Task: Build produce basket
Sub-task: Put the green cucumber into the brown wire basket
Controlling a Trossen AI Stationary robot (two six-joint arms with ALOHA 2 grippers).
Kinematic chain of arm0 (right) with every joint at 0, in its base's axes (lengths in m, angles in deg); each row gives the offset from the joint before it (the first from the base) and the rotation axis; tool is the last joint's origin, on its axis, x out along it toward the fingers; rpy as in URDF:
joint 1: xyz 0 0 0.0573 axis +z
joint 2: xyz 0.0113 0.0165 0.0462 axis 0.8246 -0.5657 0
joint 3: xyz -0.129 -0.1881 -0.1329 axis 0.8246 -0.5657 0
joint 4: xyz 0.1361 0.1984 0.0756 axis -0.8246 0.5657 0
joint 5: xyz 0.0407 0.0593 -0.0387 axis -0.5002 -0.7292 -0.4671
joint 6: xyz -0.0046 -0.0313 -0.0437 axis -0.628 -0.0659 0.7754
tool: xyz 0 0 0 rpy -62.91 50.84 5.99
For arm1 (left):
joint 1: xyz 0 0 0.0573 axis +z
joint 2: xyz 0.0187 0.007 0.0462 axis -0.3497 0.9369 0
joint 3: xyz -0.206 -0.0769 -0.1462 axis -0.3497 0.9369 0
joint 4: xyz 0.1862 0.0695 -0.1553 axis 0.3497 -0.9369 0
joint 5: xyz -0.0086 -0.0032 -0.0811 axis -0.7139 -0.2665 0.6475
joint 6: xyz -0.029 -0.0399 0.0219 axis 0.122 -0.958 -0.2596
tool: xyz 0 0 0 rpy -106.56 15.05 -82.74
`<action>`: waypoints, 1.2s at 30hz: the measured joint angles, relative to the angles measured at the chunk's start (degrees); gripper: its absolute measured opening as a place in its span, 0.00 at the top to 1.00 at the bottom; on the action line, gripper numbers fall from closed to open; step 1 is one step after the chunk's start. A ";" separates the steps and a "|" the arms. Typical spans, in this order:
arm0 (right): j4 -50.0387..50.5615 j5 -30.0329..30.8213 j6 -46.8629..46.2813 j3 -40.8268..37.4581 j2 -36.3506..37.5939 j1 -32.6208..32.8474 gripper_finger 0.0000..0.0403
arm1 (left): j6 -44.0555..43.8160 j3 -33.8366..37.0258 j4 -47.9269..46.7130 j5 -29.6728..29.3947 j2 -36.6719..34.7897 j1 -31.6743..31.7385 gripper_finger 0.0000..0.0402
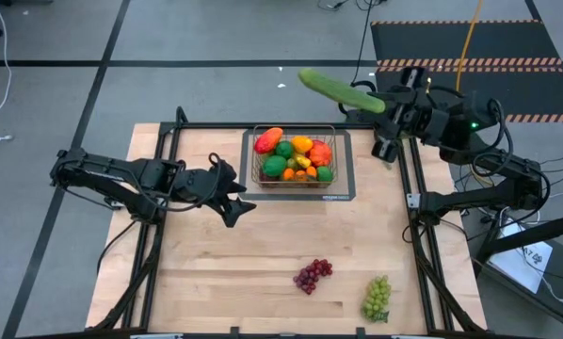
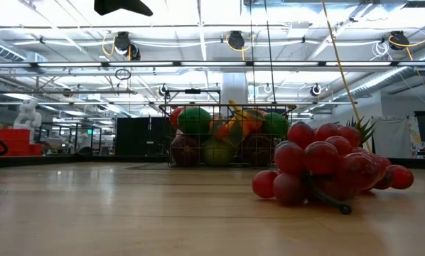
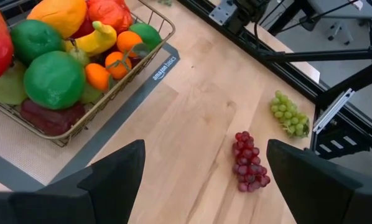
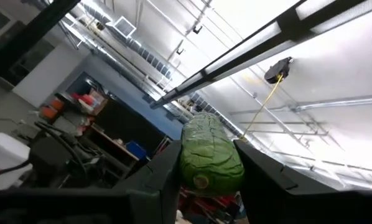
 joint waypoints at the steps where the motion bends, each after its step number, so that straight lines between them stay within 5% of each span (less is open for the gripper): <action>1: -0.01 0.02 0.60 0.00 0.00 0.00 0.68 | -0.02 0.00 0.00 0.00 0.00 0.00 0.17; 19: -0.01 0.05 0.06 0.00 0.02 0.00 0.68 | 0.13 0.00 0.00 0.09 0.00 0.00 0.17; 36: -1.75 0.11 -16.54 0.00 0.05 0.00 0.68 | 0.81 0.00 -0.04 0.17 0.00 0.00 0.17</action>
